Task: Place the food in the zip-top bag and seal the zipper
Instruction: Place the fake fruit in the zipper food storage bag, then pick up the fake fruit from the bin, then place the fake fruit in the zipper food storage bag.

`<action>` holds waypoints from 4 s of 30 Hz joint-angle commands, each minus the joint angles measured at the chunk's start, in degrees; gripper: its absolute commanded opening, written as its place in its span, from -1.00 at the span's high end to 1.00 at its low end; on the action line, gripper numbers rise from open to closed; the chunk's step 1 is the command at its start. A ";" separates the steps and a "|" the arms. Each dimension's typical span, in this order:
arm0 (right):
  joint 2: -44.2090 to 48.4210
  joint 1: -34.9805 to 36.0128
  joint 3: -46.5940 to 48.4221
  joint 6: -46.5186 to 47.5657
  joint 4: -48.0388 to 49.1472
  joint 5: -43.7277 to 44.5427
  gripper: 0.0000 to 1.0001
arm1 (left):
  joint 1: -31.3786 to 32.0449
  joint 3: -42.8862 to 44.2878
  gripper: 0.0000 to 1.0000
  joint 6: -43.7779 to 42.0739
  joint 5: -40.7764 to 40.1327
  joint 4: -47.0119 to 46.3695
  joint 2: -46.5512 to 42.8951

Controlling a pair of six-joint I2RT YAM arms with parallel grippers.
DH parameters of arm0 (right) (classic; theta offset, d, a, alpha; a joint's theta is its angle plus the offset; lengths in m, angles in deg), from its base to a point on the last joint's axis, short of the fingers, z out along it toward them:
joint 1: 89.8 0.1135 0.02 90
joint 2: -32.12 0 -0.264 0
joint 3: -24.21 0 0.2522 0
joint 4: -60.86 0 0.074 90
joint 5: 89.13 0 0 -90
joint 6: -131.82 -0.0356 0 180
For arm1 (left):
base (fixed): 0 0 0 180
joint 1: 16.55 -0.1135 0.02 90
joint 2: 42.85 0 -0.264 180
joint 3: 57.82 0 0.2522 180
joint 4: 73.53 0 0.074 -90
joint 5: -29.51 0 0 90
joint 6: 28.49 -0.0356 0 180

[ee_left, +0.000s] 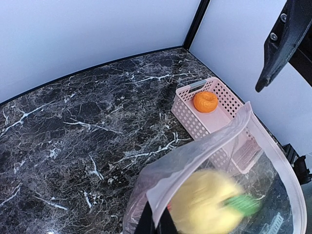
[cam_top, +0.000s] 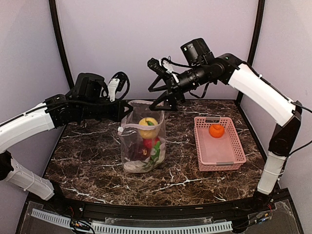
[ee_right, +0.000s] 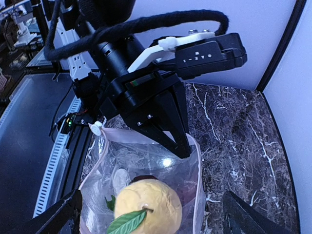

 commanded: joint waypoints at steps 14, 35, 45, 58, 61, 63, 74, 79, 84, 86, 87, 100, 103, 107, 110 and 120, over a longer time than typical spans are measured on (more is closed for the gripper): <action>11.55 0.61 -11.39 8.71 -1.05 11.47 -0.97 | -0.22 -0.55 0.99 -0.50 0.12 -0.45 -0.98; 22.88 -20.81 -43.18 11.55 3.34 22.18 -0.97 | -0.25 1.18 0.99 -1.98 0.87 -1.04 1.07; 12.06 -33.23 -44.32 7.65 8.00 26.72 -0.97 | -0.21 1.01 0.99 -1.19 1.20 -0.97 0.32; -2.94 -38.00 -41.31 3.35 12.64 32.99 -0.90 | -0.22 -0.14 0.98 -0.40 0.98 -0.37 -0.86; -4.80 -38.02 -40.25 2.46 13.12 32.85 -0.89 | -0.26 -0.14 0.99 -0.40 1.07 -0.30 -0.81; -5.83 -38.03 -39.53 1.99 13.20 32.18 -0.89 | -0.24 -0.21 0.98 -0.44 1.02 -0.30 -0.81; -7.51 -37.97 -38.60 1.66 12.62 32.41 -0.64 | -0.20 -0.67 0.98 -0.40 1.35 -0.81 -0.36; -6.95 -37.98 -38.25 1.57 11.65 31.73 -0.51 | -0.20 -0.39 0.98 -0.68 1.55 -1.00 0.42; -6.63 -37.97 -38.12 1.41 10.65 31.30 -0.38 | -0.26 -0.22 0.98 -0.88 2.00 -1.16 0.93; -6.32 -38.02 -38.20 1.39 10.33 31.17 -0.36 | -0.21 -0.29 0.98 -0.92 2.03 -1.17 0.88; -6.07 -38.04 -38.29 1.45 10.11 31.08 -0.35 | -0.27 -0.30 0.99 -0.92 2.03 -1.14 0.87; 4.45 -33.10 -35.06 3.92 1.81 22.10 -0.25 | -0.20 -1.21 0.99 -0.73 1.92 -1.70 0.52; 7.33 -29.21 -32.30 4.54 -0.18 19.20 -0.25 | -0.20 -1.08 0.99 -0.56 2.19 -1.98 1.01; 9.47 -24.65 -26.45 4.81 -2.56 15.00 -0.25 | -0.22 -0.58 0.99 -0.33 2.30 -1.90 1.44; 9.82 -22.03 -20.97 4.87 -4.05 10.99 -0.25 | -0.22 -0.28 0.99 0.00 2.34 -1.84 1.41; 8.56 -13.52 -6.89 2.67 -4.93 0.24 -0.28 | -0.20 1.83 0.99 0.23 2.62 -0.40 2.03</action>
